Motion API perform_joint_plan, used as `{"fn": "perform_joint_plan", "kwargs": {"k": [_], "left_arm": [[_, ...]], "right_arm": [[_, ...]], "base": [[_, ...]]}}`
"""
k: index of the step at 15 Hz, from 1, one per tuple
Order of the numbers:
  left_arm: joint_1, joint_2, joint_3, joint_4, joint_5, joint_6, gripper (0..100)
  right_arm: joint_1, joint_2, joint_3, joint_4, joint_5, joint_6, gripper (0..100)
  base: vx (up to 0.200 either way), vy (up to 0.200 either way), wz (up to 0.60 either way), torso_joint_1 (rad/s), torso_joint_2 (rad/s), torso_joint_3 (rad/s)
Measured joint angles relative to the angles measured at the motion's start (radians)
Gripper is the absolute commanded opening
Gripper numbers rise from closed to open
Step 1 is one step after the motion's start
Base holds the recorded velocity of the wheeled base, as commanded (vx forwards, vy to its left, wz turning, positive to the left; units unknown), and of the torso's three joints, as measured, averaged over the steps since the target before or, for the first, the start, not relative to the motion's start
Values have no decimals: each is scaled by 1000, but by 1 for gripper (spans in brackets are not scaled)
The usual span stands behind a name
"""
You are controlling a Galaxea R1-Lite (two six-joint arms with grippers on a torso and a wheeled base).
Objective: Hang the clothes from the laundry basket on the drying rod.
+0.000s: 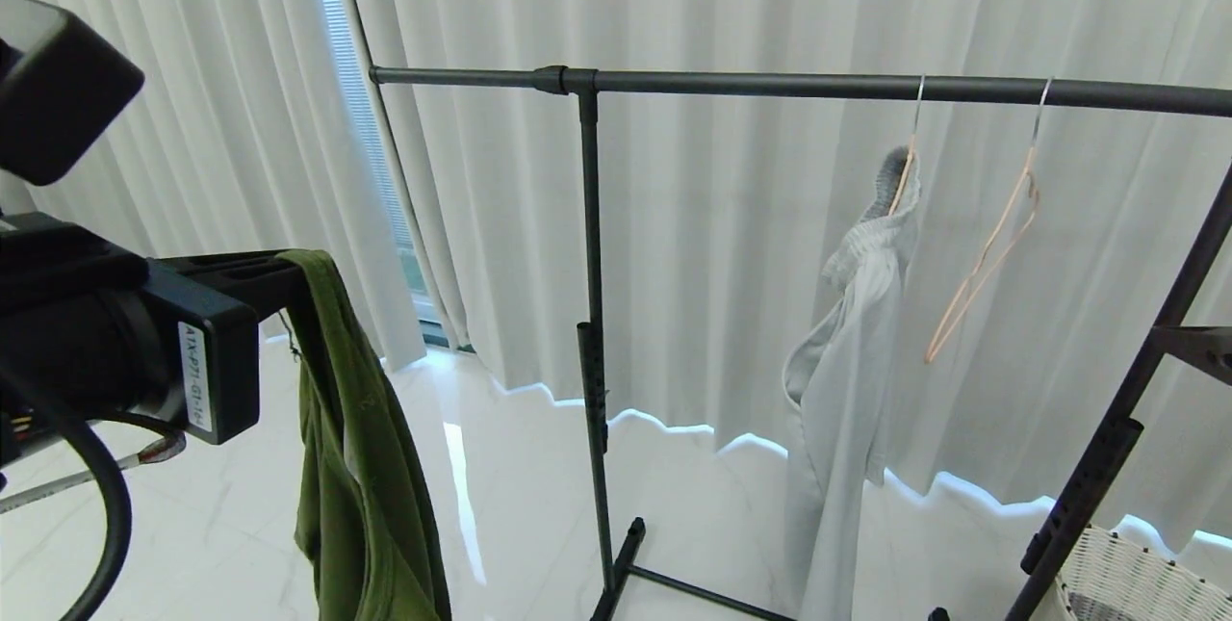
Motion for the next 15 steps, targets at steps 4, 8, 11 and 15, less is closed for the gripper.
{"fn": "perform_joint_plan", "kwargs": {"k": [4,8,11,15], "left_arm": [[1,1,1,1,0,0,0],[2,1,1,2,0,0,0],[1,1,1,0,0,0,0],[1,1,2,-6,0,-2,0]], "right_arm": [[-27,2,2,-4,0,-14,100],[-53,3,2,-5,0,-26,100],[-55,3,2,-5,0,-26,100],[-56,1,2,-6,1,-26,100]], "base": [[0,0,-150,3,2,1],[0,0,-600,2,0,4],[0,0,-400,5,3,3],[0,0,0,0,0,0]]}}
